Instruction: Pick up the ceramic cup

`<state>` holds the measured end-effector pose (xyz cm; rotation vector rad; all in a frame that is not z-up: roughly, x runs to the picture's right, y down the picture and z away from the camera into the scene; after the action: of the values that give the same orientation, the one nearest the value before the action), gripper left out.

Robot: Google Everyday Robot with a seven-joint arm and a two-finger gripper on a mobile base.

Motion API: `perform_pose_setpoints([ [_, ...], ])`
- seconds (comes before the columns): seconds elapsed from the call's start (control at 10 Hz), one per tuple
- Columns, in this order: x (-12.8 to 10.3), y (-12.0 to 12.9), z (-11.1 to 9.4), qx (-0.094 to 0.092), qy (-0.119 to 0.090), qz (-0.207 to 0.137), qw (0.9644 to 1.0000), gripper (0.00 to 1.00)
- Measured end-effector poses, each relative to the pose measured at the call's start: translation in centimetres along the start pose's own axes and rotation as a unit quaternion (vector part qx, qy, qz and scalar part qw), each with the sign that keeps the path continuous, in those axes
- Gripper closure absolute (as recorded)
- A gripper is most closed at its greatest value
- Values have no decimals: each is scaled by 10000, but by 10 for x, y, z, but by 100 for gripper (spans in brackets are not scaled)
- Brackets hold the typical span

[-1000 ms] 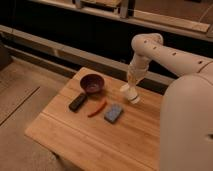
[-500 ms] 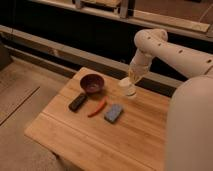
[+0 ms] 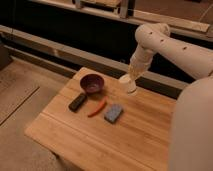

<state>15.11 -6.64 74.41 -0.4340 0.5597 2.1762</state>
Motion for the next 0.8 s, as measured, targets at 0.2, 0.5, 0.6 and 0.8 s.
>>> perform_pose_setpoints([
  [0.2,2,5,-9,-5,-61,-87,9999,100],
  [0.5,6,11,-15,-18,-78,-157,9998,100],
  [0.6,5,11,-15,-19,-79,-156,9998,100],
  [0.8,6,11,-15,-20,-80,-159,9998,100],
])
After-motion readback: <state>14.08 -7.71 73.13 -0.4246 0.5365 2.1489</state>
